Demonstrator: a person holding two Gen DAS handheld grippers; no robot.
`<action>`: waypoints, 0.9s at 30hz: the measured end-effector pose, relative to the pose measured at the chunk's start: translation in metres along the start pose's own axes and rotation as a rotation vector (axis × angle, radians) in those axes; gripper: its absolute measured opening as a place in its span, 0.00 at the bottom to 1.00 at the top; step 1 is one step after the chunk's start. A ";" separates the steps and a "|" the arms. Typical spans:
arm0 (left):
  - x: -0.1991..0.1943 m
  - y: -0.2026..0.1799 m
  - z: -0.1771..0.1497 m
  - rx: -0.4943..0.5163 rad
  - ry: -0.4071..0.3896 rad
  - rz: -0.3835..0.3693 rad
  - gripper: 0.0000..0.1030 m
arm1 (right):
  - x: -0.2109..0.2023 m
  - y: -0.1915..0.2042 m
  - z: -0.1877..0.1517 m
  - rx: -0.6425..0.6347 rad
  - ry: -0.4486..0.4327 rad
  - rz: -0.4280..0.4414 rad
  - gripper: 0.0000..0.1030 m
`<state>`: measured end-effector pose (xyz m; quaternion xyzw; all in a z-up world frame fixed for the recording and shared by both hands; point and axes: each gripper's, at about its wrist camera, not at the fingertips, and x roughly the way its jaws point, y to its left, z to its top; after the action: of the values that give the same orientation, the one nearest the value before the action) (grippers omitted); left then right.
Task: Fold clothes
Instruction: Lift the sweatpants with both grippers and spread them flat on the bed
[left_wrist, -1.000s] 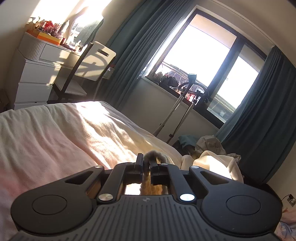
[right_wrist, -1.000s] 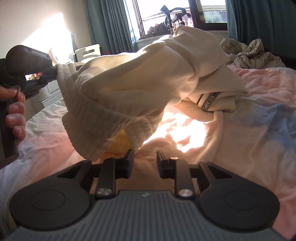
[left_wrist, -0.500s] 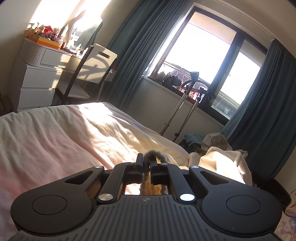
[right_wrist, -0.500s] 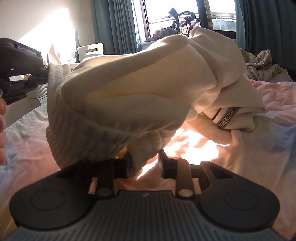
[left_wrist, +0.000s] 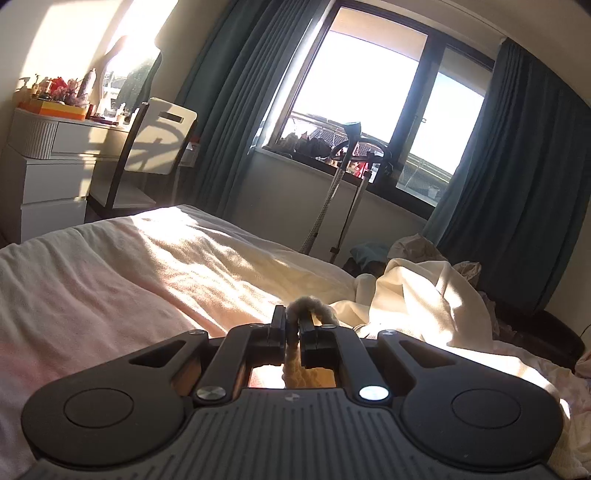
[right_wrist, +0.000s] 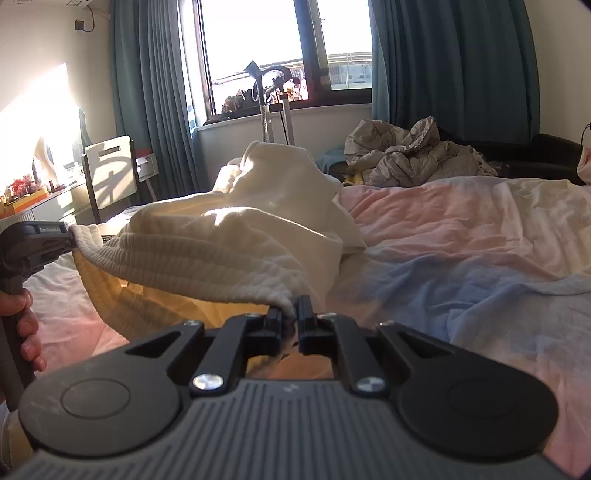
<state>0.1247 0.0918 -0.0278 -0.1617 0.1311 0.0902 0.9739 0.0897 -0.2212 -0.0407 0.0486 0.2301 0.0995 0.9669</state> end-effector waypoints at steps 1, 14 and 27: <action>0.000 -0.003 -0.004 0.018 0.008 0.006 0.08 | 0.004 -0.001 -0.004 -0.003 0.014 -0.010 0.09; 0.054 0.020 -0.033 -0.013 0.212 0.116 0.10 | 0.046 0.014 -0.038 -0.115 0.076 -0.041 0.27; 0.049 0.053 0.101 -0.124 0.067 -0.025 0.06 | -0.003 0.086 -0.019 -0.031 0.009 0.344 0.10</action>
<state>0.1829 0.1815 0.0347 -0.2260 0.1559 0.0807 0.9582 0.0641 -0.1366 -0.0443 0.0718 0.2213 0.2672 0.9351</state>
